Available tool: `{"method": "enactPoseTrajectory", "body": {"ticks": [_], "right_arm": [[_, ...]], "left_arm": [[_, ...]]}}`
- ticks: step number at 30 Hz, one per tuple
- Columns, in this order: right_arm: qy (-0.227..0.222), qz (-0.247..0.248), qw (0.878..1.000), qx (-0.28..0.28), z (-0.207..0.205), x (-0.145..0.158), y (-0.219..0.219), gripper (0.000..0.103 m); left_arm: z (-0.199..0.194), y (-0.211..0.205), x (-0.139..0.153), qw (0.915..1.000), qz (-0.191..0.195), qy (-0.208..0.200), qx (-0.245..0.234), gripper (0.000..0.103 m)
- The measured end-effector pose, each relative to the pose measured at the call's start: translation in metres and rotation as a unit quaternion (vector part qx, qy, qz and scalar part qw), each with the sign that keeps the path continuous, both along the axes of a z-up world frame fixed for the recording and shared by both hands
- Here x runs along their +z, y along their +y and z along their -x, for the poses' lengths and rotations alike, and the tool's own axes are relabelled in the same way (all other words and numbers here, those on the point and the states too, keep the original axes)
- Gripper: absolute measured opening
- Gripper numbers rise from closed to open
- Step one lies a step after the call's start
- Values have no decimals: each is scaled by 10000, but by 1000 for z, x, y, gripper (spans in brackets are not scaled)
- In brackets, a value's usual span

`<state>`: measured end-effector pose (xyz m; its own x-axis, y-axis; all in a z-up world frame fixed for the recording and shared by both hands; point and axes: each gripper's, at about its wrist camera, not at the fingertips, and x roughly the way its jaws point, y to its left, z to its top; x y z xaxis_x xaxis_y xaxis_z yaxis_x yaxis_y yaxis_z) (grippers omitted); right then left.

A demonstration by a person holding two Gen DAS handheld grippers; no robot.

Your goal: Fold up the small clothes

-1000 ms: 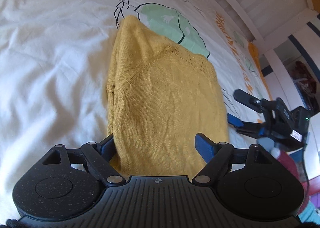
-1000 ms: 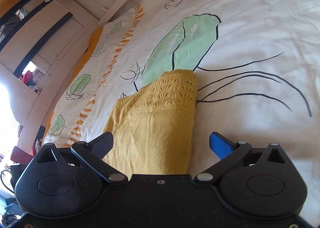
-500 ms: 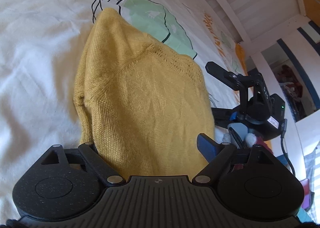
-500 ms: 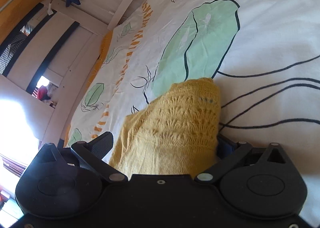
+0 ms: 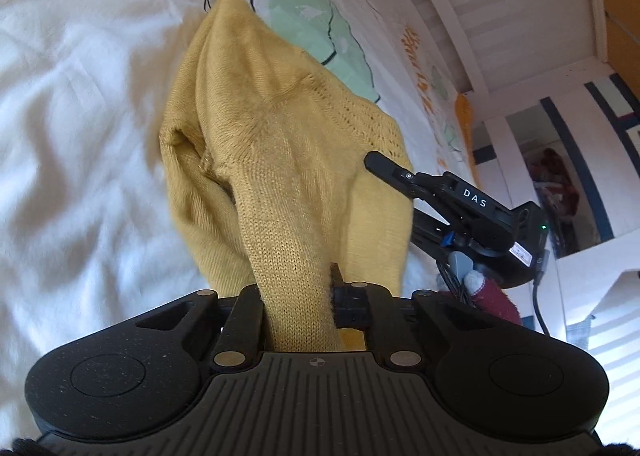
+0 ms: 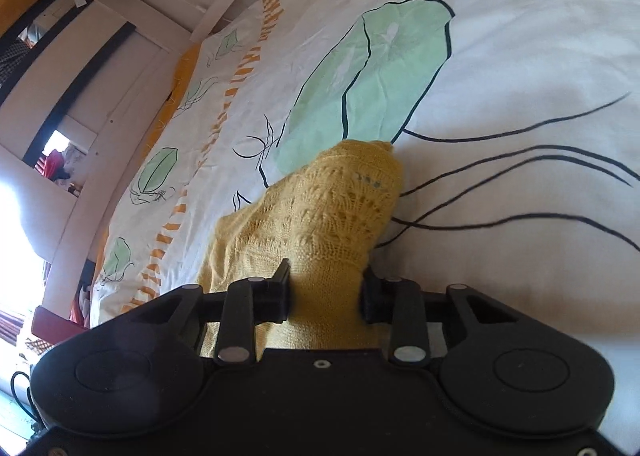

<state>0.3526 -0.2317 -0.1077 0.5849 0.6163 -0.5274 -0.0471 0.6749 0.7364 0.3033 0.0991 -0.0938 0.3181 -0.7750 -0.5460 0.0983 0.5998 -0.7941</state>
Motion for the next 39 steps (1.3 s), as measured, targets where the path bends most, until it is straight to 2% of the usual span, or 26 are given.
{"method": "enactPoseTrajectory", "body": {"ticks": [2,8,19,21,22,25,26,28,31,32,35,36,38,39], "right_arm": [[17,-15,10000,-10,12,6,-3,40],[118,115,9998,144,60,16,-5,38],[220,82,9996,-169,156,21,-32,38],[193,208,9993,-228,168,20,-36,37],[183,299,9990,-280,171,19,-38,37],[152,641,9965,-520,173,13,-39,37],[136,671,9960,-578,171,10,-40,38],[93,688,9956,-625,172,6,-40,38],[-131,1142,9917,-574,168,8,-32,45],[-155,1191,9911,-570,169,7,-31,50],[-109,1011,9930,-600,170,8,-34,59],[-128,1029,9928,-602,172,10,-34,60],[-187,1123,9917,-604,178,13,-34,73],[-222,1140,9914,-598,181,14,-35,75]], "left_arm": [[9,1,3,9999,131,48,-48,10],[44,-8,15,9991,113,-39,-405,10],[107,-33,25,9938,277,-34,-1076,11],[114,-39,20,9935,126,-85,-1127,12],[116,-41,17,9936,-89,-158,-1111,13],[120,-44,6,9897,-943,-344,-1020,25],[120,-41,2,9902,-956,-373,-948,25],[121,-34,-2,9943,-726,-277,-732,25],[126,-25,-1,9960,-693,-247,-502,25],[129,-22,1,9958,-734,-269,-472,25],[137,-18,11,9944,-908,-375,-397,26],[141,-15,18,9927,-1030,-512,-363,27],[148,-13,34,9880,-1230,-870,-336,32],[149,-13,41,9863,-1251,-1024,-323,34]]}}
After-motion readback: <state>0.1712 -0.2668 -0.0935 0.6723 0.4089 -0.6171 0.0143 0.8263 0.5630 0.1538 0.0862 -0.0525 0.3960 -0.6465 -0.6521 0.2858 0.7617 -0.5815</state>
